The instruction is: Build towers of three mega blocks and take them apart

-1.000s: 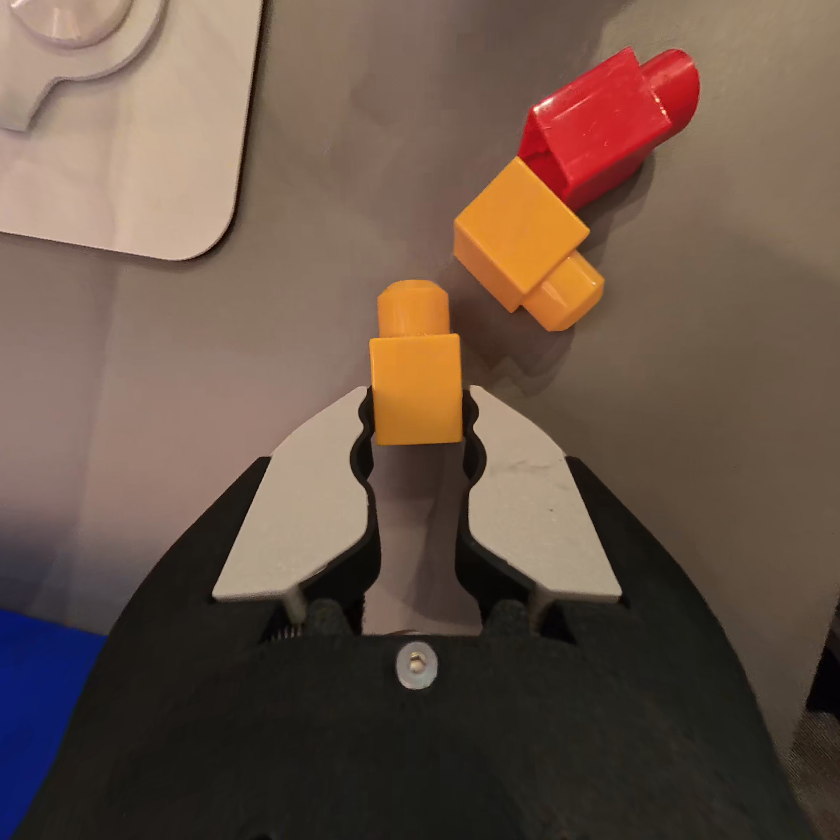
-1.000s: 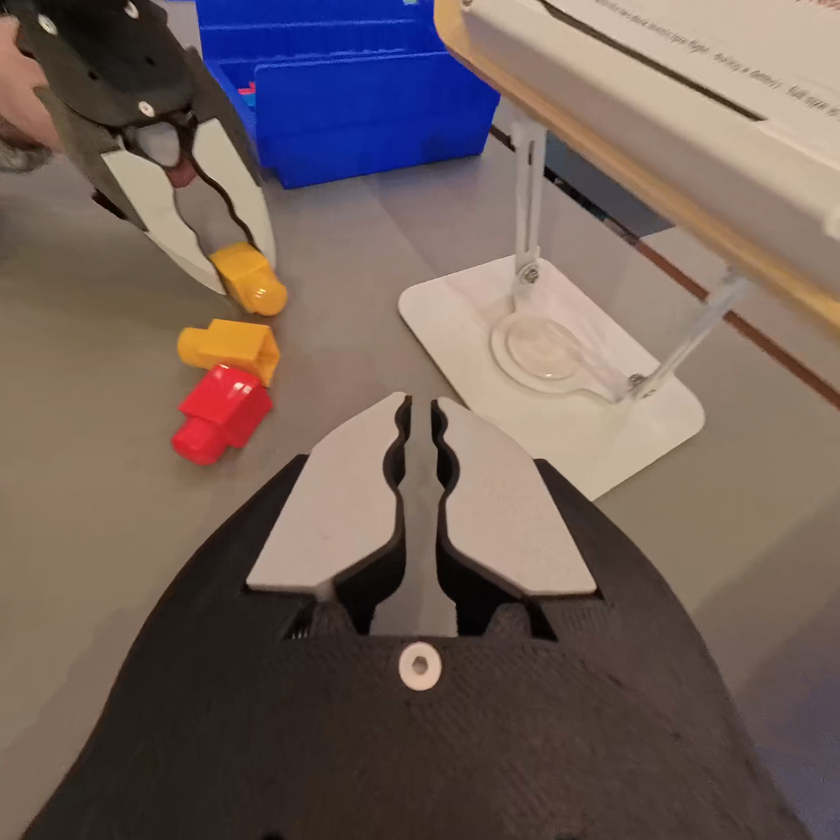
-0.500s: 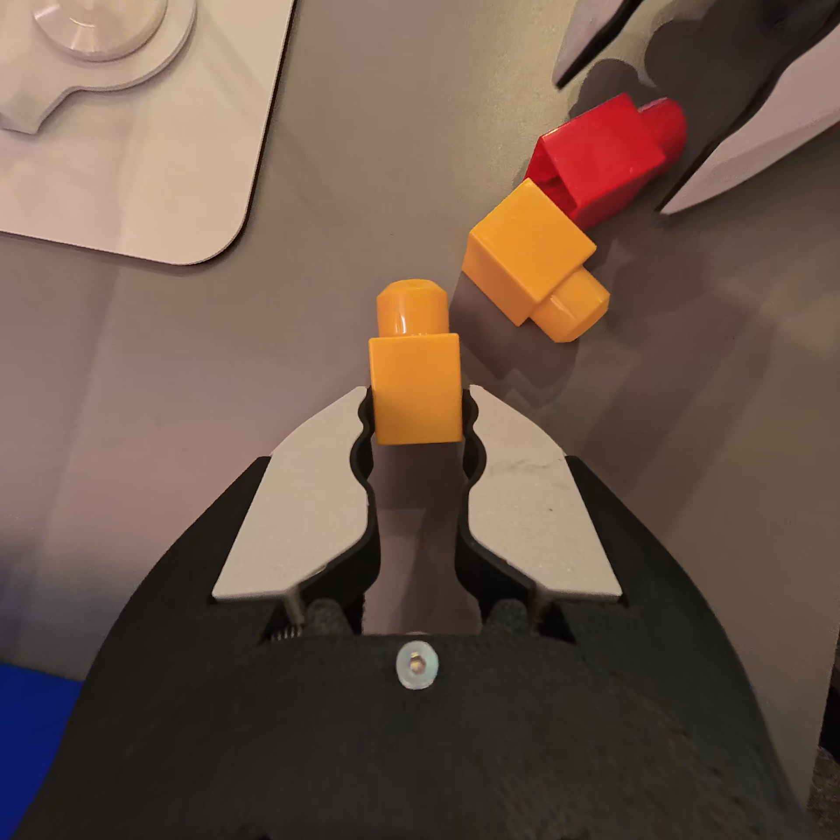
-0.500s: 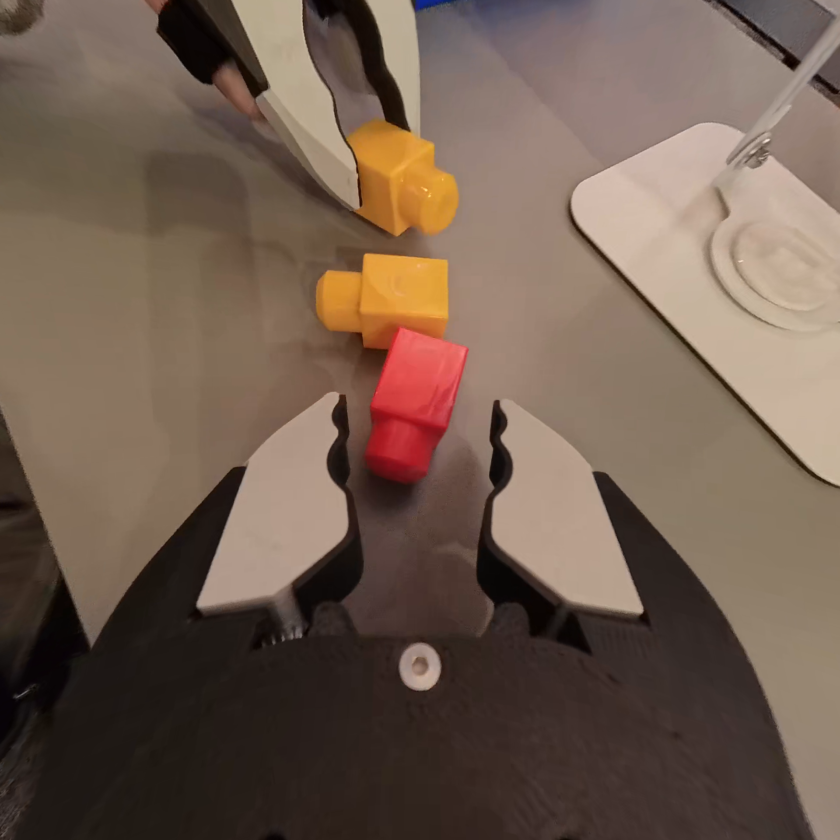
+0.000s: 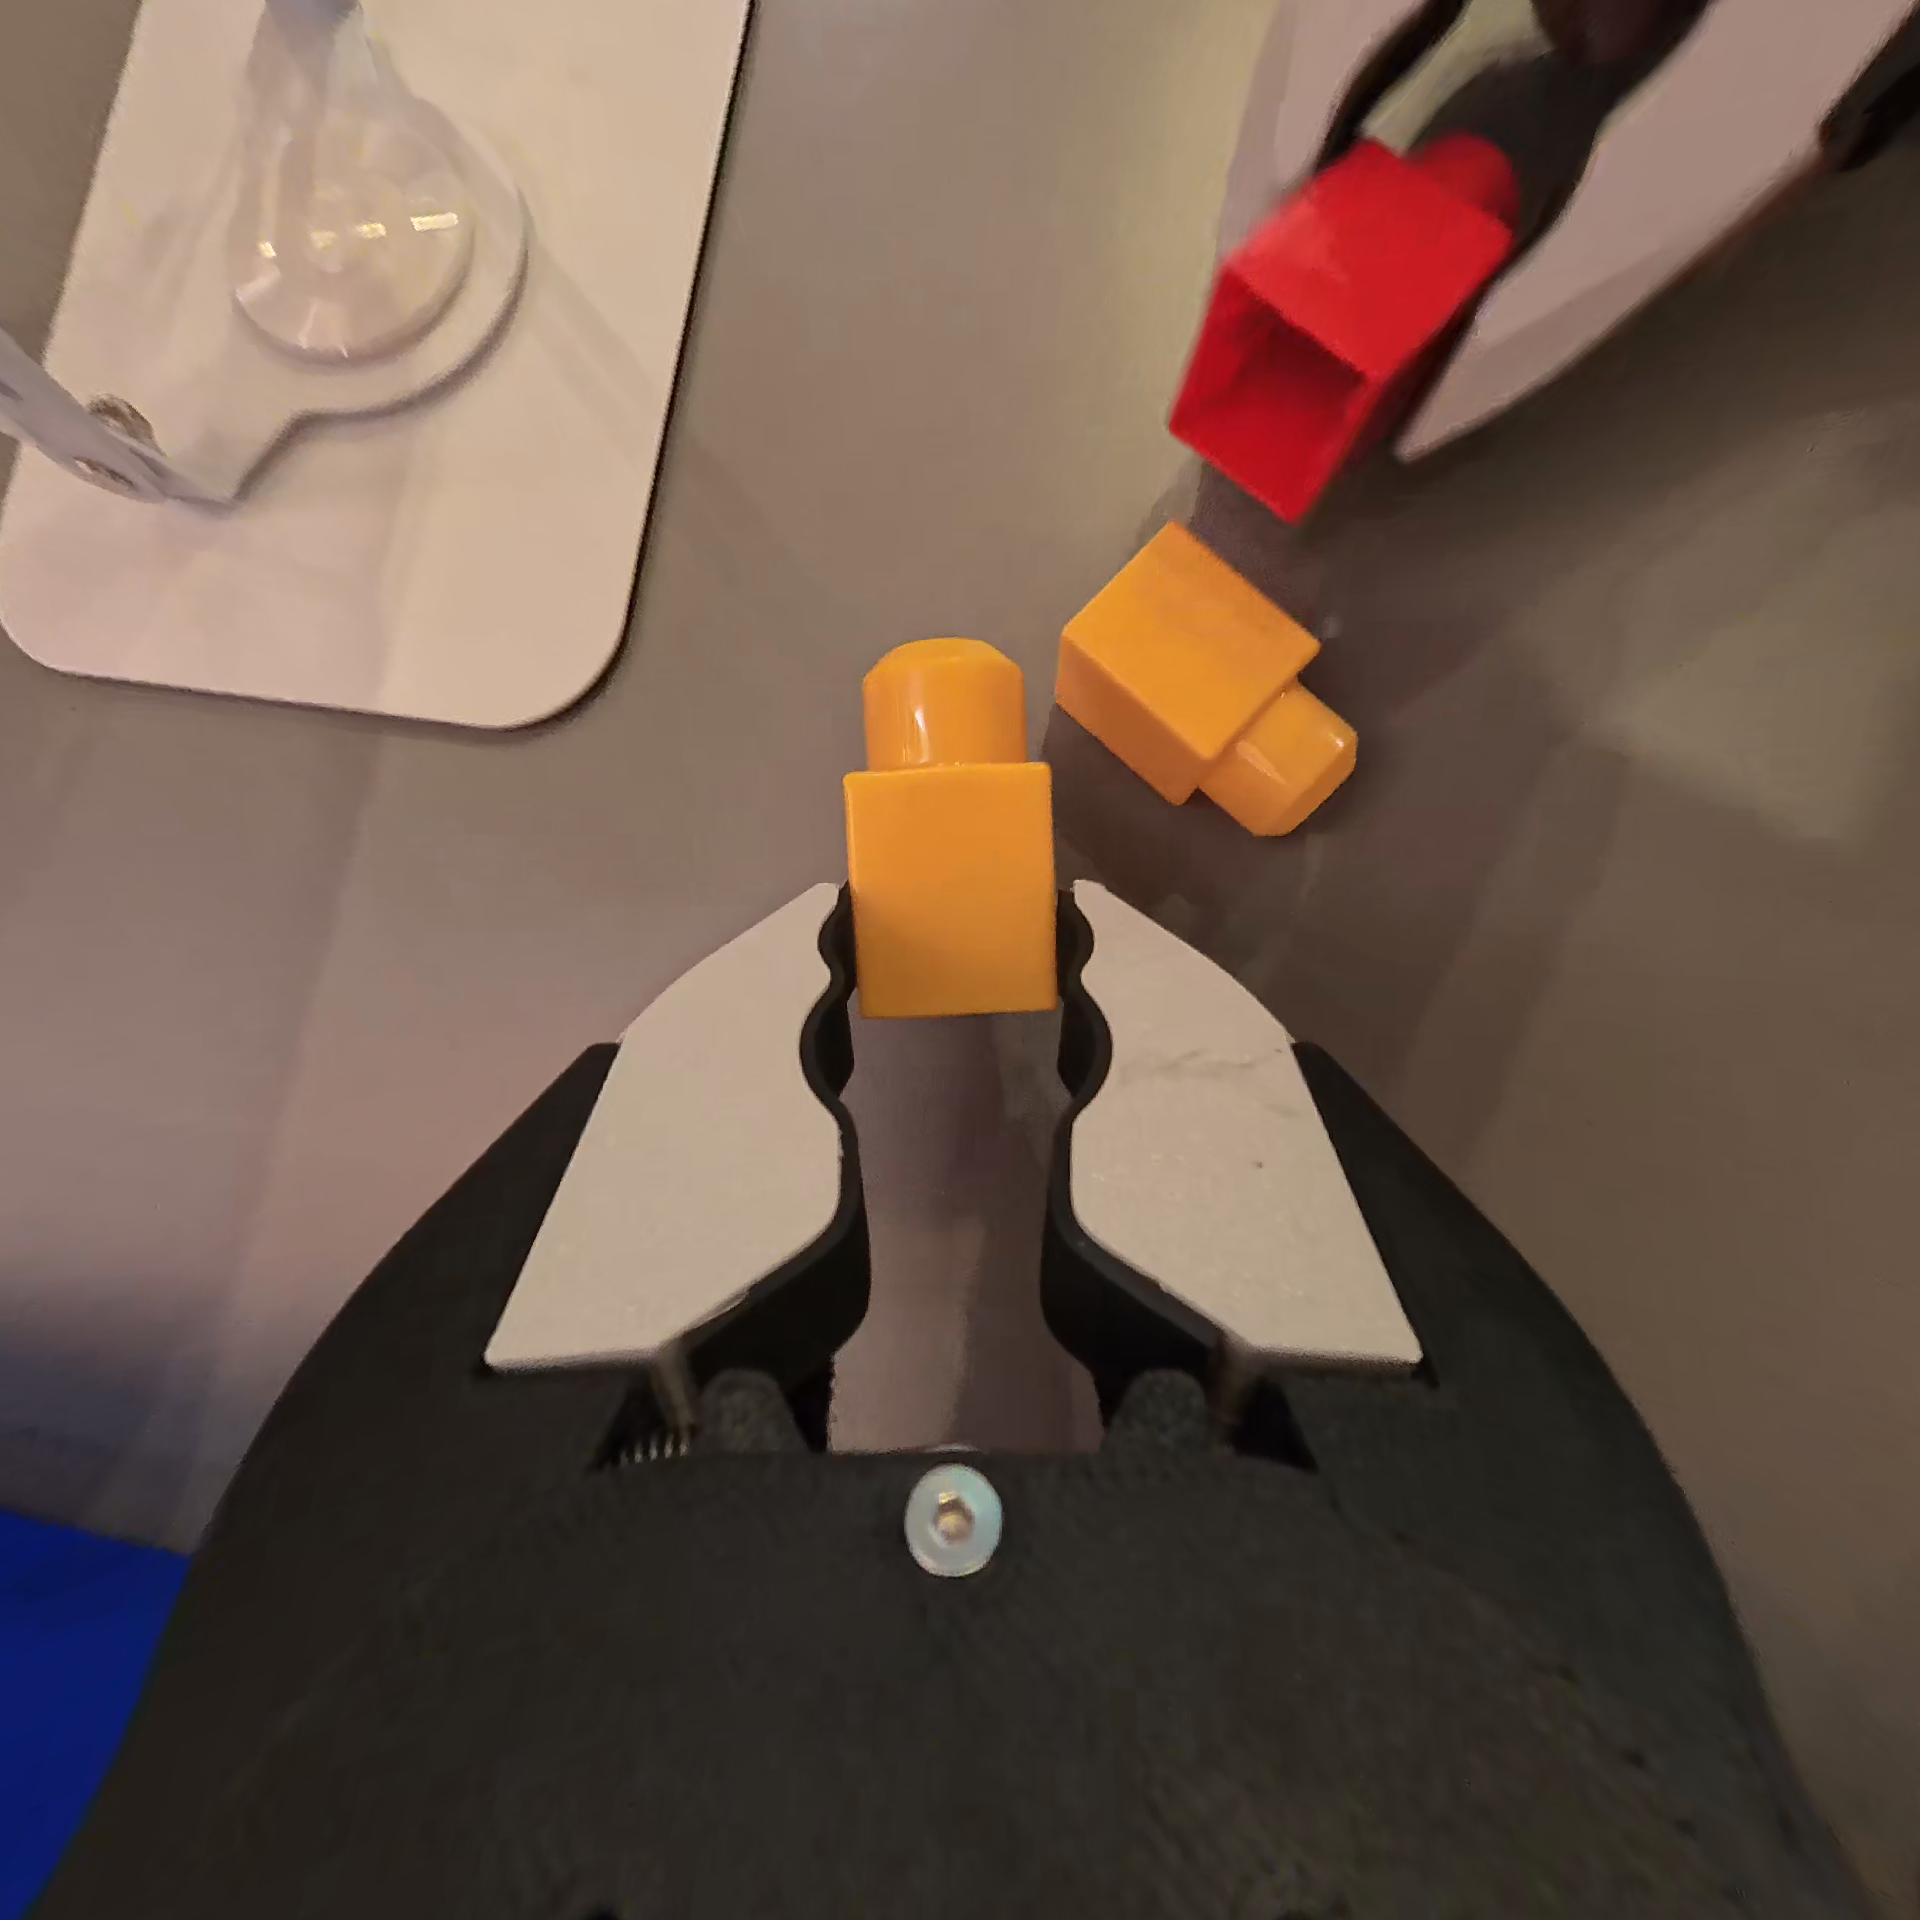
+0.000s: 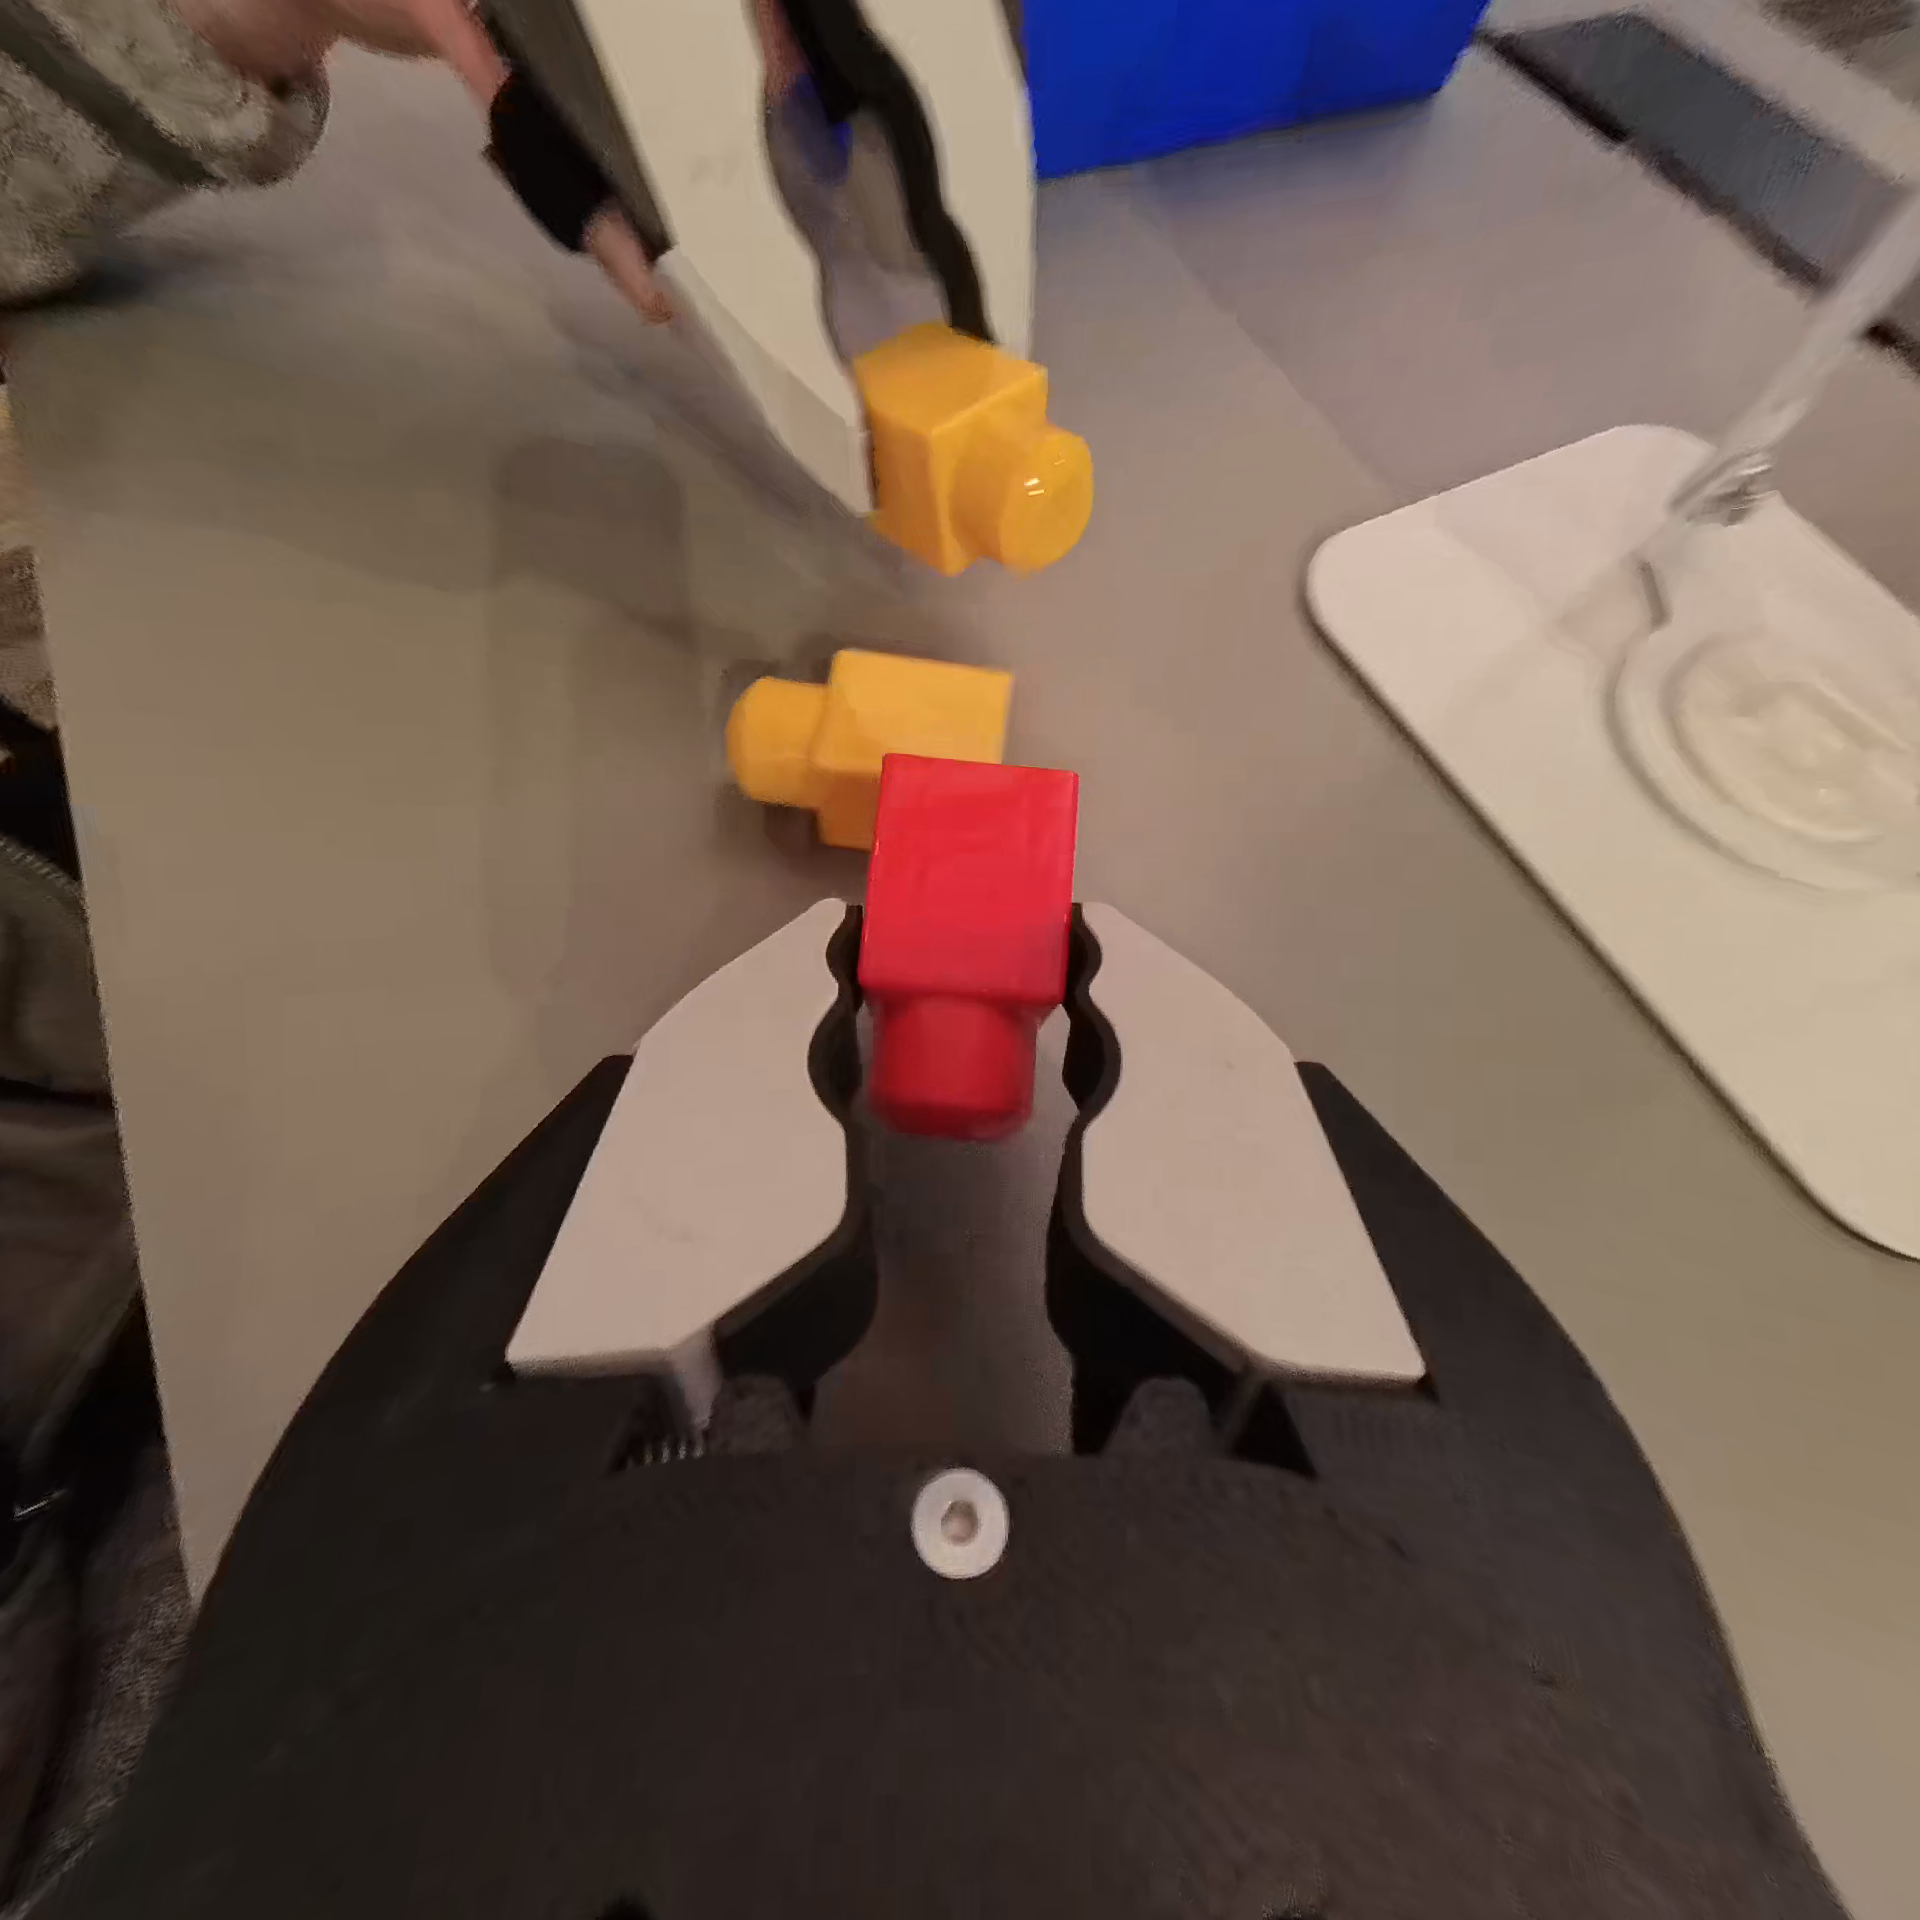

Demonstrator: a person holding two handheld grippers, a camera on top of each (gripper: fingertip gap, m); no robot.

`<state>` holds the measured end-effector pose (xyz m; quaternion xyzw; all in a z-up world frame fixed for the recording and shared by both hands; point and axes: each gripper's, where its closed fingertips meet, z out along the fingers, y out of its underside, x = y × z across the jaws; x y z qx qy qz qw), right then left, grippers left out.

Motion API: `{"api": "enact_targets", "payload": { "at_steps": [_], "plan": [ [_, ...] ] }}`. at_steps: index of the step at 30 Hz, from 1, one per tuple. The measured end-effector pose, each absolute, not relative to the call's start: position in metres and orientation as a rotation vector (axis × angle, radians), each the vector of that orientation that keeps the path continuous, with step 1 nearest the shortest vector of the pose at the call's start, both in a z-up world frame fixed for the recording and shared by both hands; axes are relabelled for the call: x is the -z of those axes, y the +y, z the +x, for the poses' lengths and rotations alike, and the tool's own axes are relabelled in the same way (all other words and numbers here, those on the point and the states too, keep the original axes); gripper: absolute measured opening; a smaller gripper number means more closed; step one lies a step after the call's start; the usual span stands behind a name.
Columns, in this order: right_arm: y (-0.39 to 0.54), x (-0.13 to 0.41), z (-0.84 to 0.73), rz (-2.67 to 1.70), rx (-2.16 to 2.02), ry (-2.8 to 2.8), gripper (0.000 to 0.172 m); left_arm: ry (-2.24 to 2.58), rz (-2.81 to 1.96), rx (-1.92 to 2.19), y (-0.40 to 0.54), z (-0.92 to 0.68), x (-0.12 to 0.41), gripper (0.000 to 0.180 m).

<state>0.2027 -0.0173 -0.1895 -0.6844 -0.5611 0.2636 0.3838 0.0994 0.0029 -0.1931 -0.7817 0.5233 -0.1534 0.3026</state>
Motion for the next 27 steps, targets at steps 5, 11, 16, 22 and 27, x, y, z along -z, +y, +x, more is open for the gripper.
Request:
{"api": "enact_targets", "payload": {
  "at_steps": [5,11,16,22,27],
  "plan": [
    [0.015,0.153,0.223,-1.604,-0.751,-1.442,0.037,1.438,-1.988,0.366,0.013,0.105,0.164,0.036],
    [0.038,0.111,0.222,-1.348,-0.640,-1.625,0.037,1.583,-1.849,0.230,0.029,0.122,0.123,0.036],
    [0.045,0.093,0.215,-1.176,-0.560,-1.742,0.037,1.613,-1.777,0.196,0.041,0.144,0.106,0.036],
    [0.042,0.103,0.214,-1.135,-0.536,-1.804,0.037,1.613,-1.746,0.133,0.040,0.148,0.108,0.036],
    [0.043,0.111,0.210,-1.122,-0.464,-1.824,0.037,1.649,-1.757,-0.008,0.042,0.147,0.116,0.036]
  ]
}}
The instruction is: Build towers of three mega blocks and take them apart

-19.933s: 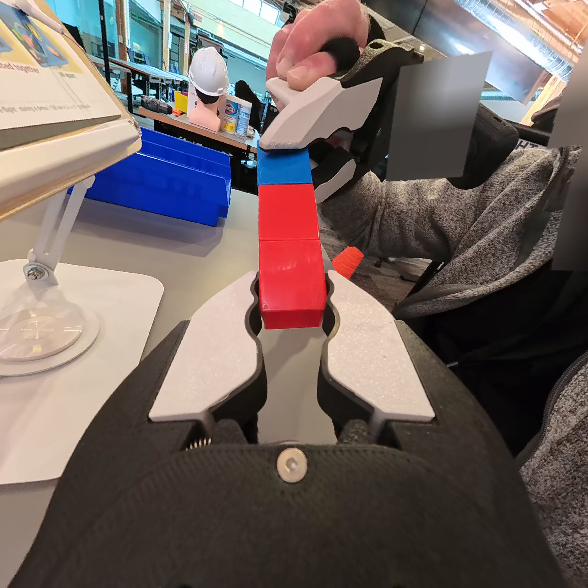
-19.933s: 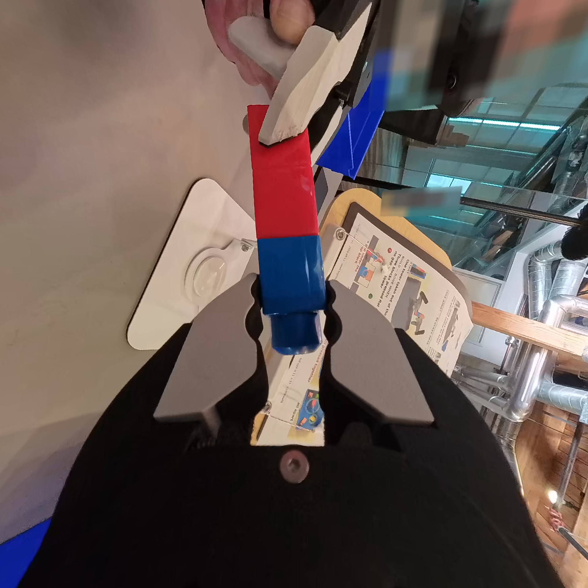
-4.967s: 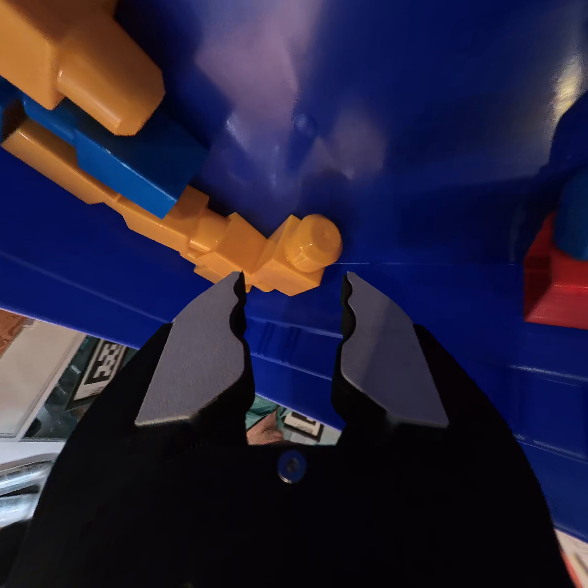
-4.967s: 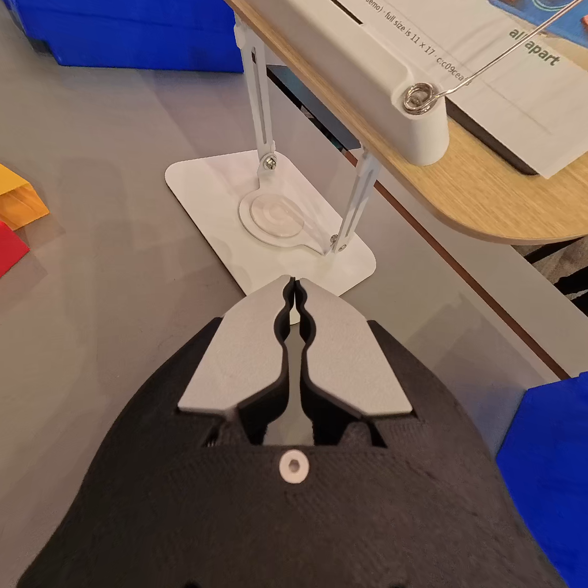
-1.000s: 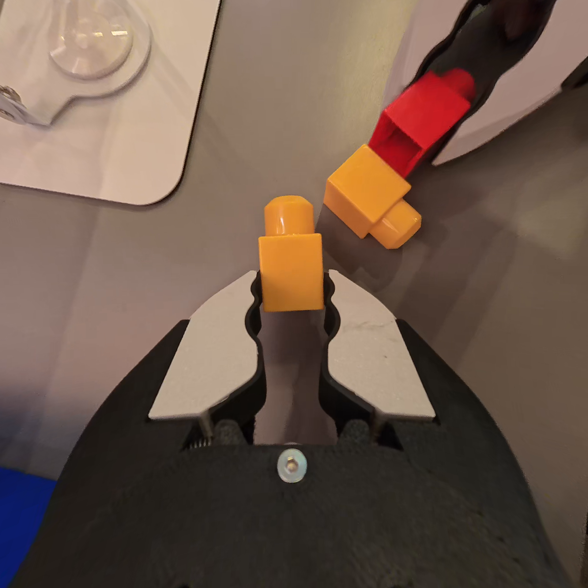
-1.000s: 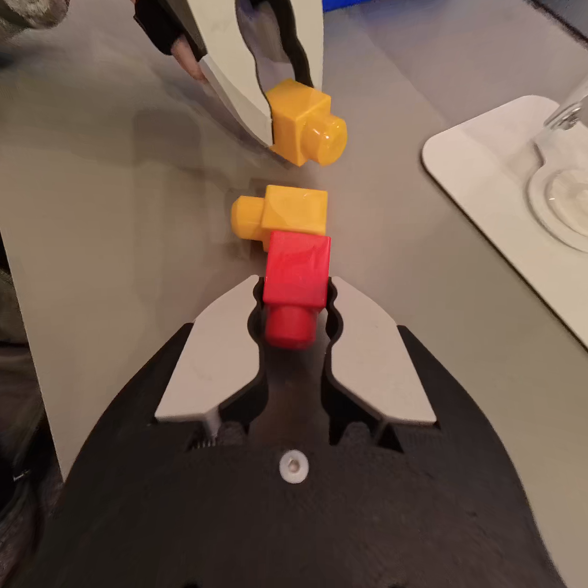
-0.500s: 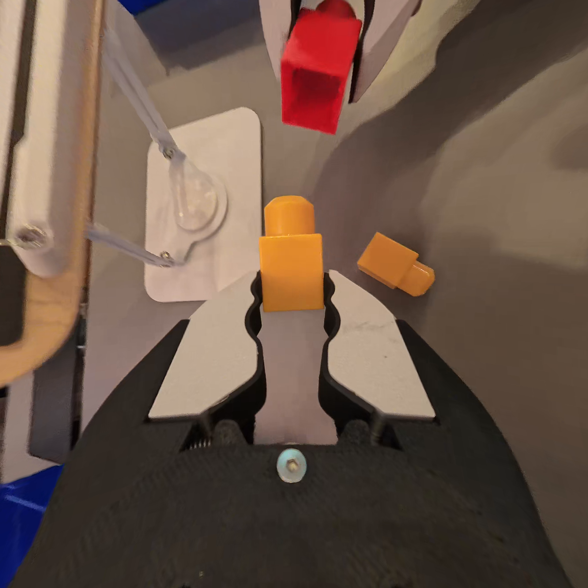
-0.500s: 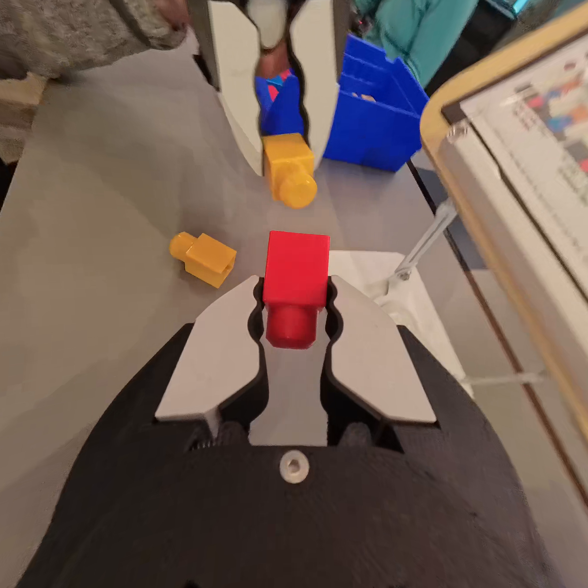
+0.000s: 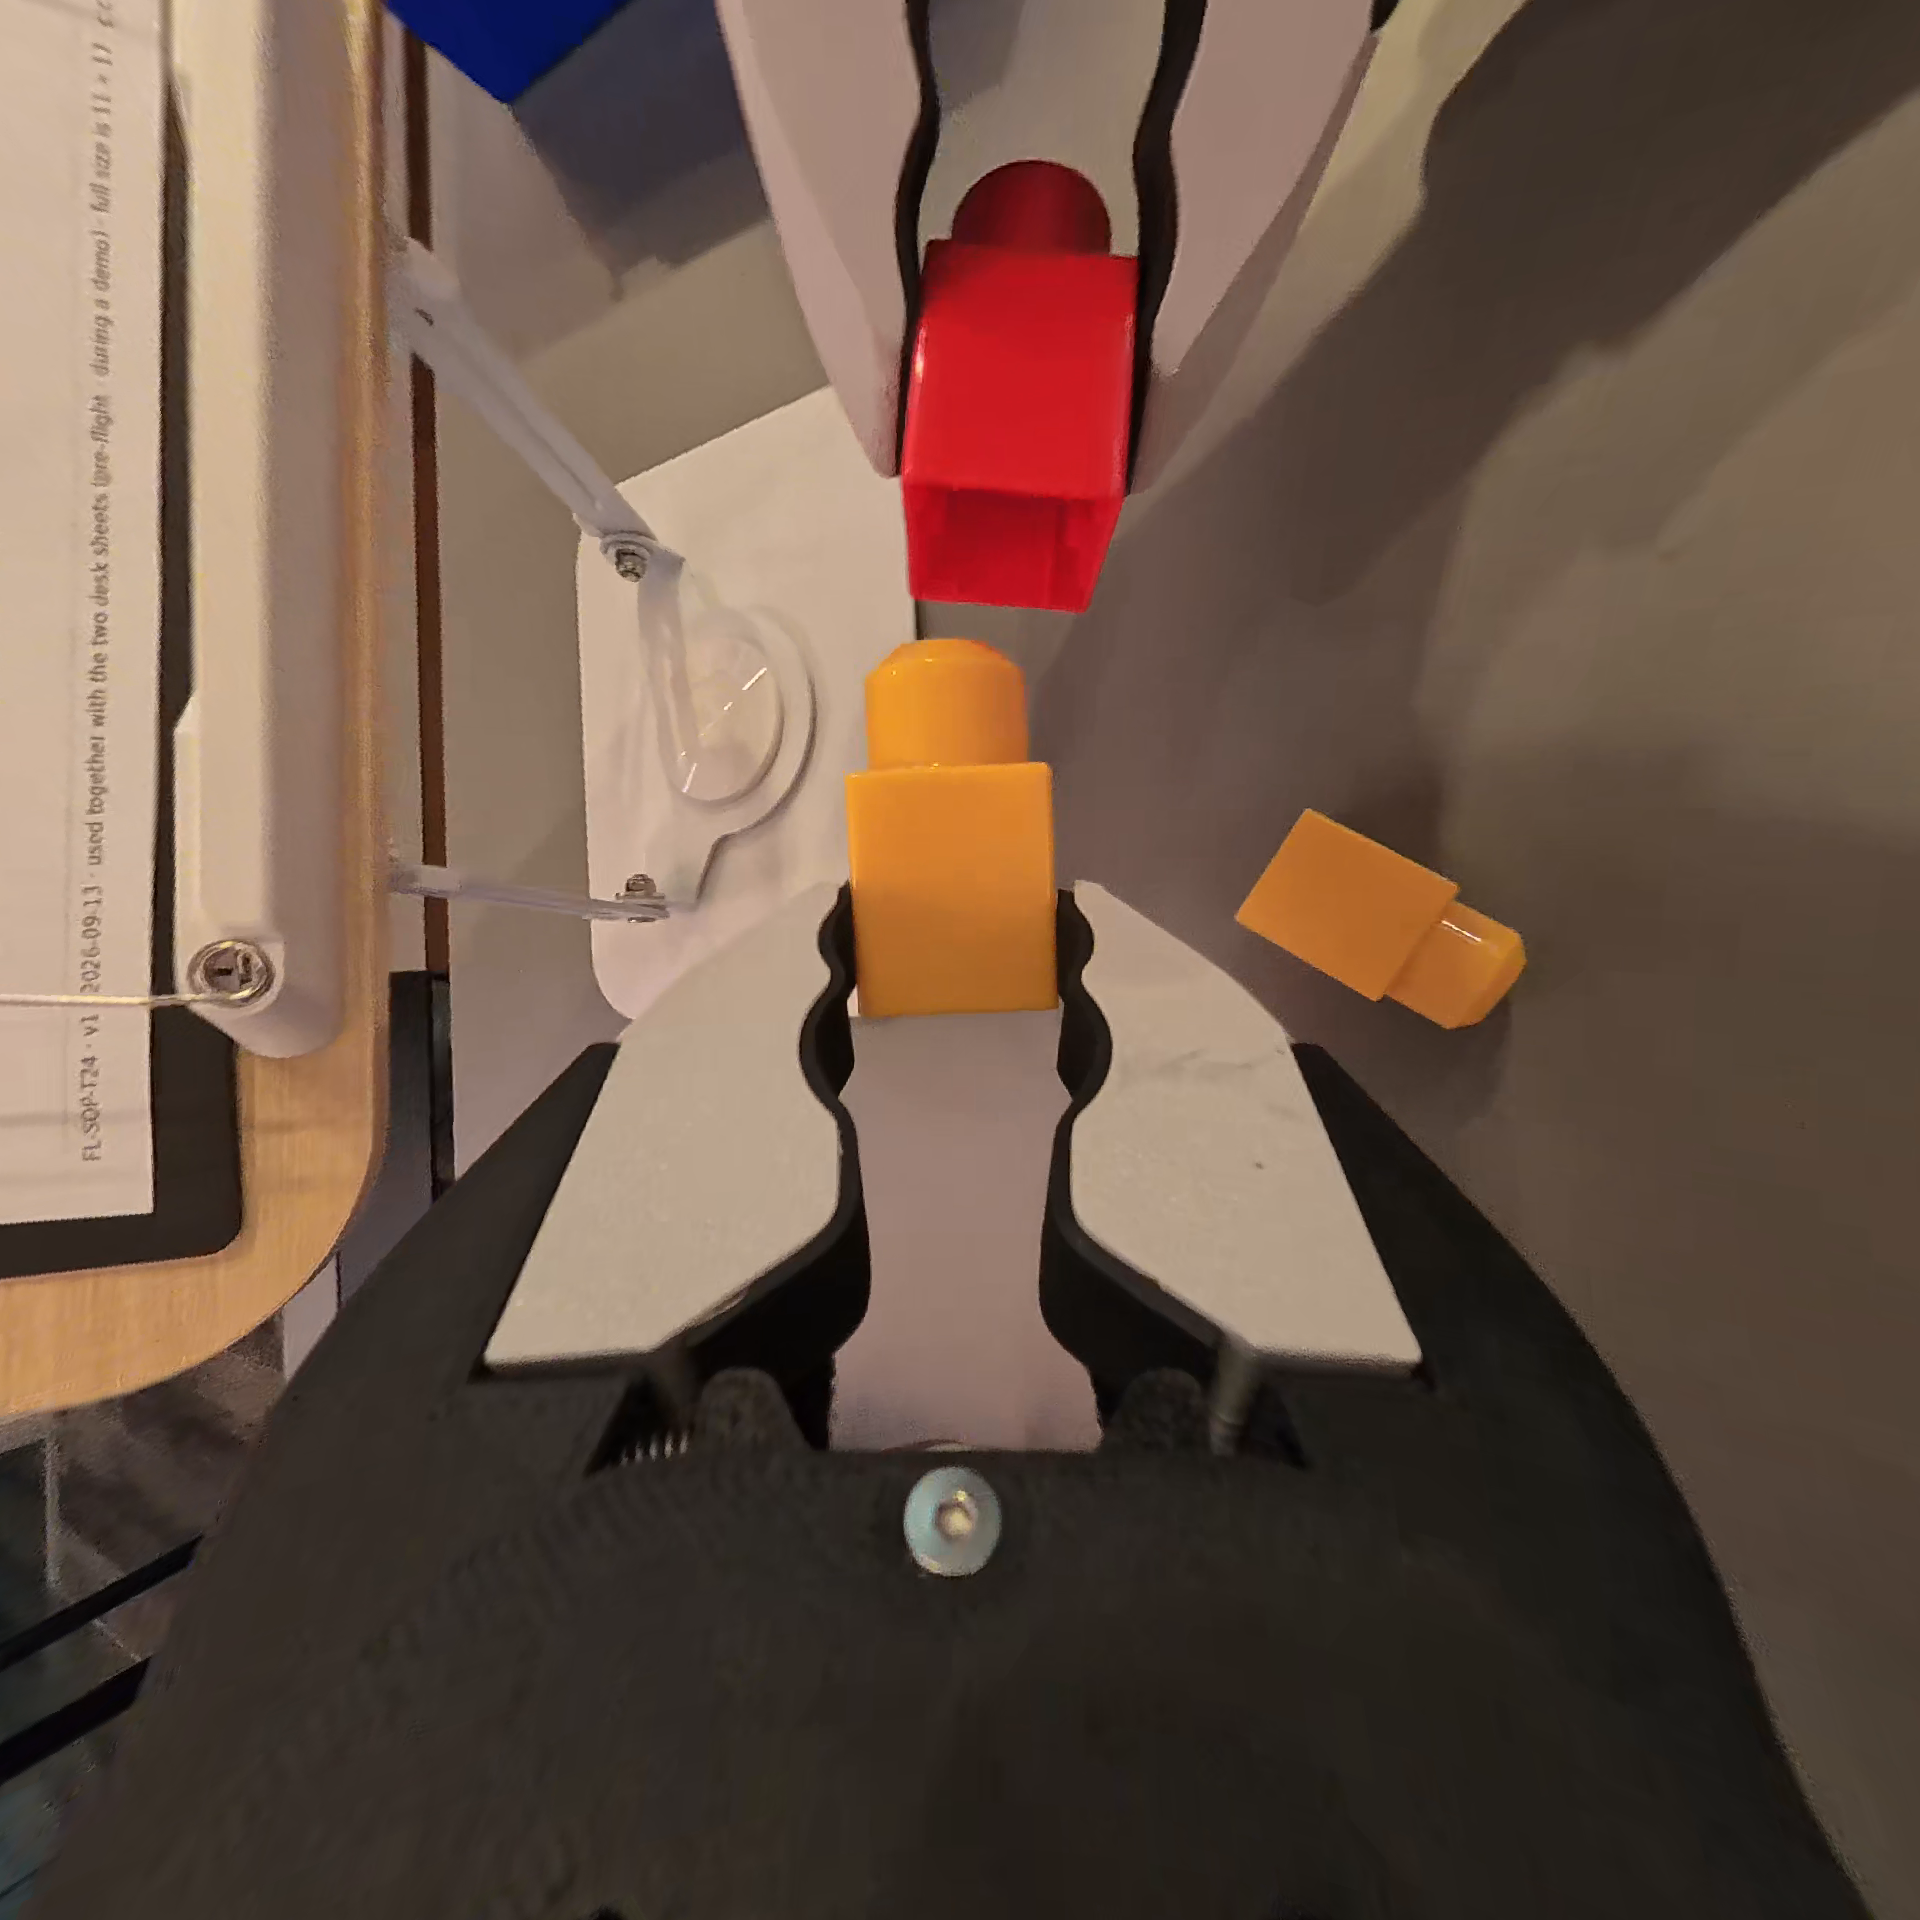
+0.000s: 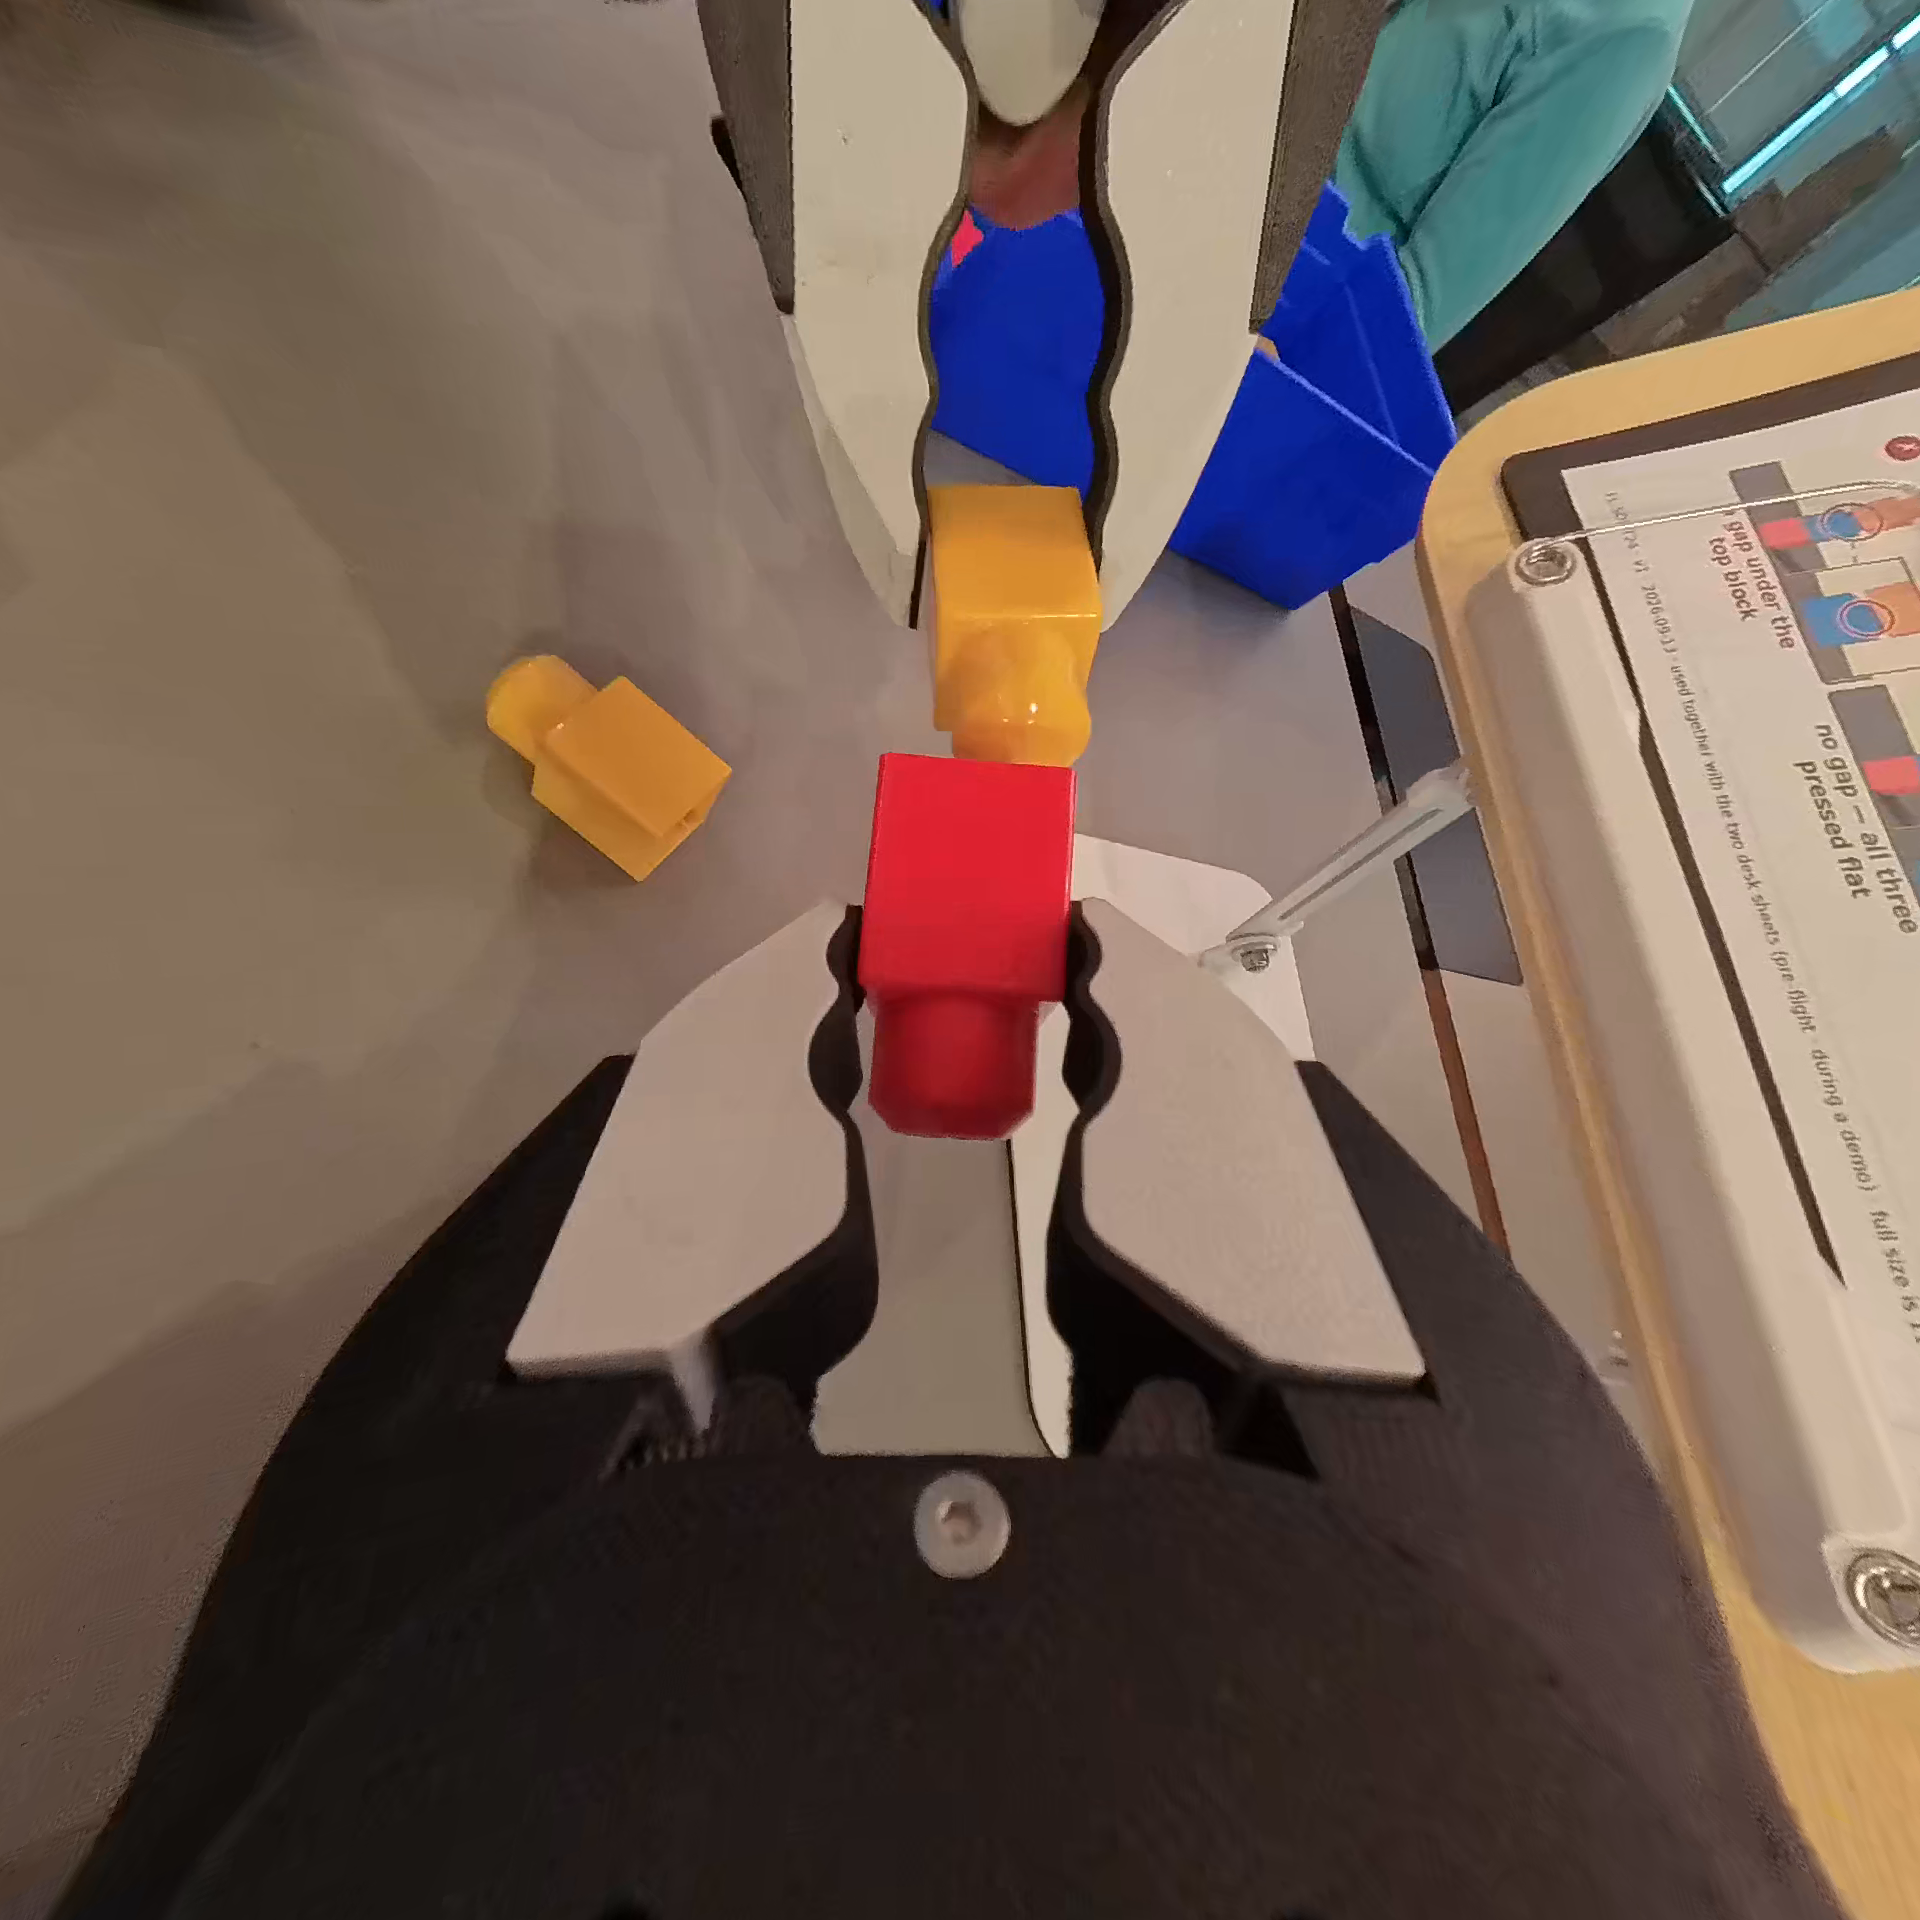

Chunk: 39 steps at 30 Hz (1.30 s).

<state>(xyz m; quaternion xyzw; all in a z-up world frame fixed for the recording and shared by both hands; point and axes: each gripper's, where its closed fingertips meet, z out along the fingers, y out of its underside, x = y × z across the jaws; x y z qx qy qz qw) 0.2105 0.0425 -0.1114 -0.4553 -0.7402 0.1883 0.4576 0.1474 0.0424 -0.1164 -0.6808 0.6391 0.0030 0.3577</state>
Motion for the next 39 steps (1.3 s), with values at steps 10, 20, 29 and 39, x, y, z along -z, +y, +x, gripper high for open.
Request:
{"api": "enact_targets", "payload": {
  "at_steps": [10,20,29,39],
  "plan": [
    [0.041,0.116,0.209,-1.061,-0.331,-1.854,0.037,1.683,-1.705,-0.062,0.036,0.159,0.116,0.036],
    [0.039,0.115,0.208,-0.992,-0.209,-1.852,0.037,1.708,-1.608,-0.216,0.035,0.170,0.116,0.036],
    [0.035,0.099,0.212,-0.944,-0.181,-1.808,0.037,1.684,-1.445,-0.347,0.032,0.178,0.097,0.036],
    [0.029,0.088,0.214,-0.889,-0.190,-1.788,0.037,1.667,-1.331,-0.366,0.028,0.183,0.086,0.036]
  ]
}}
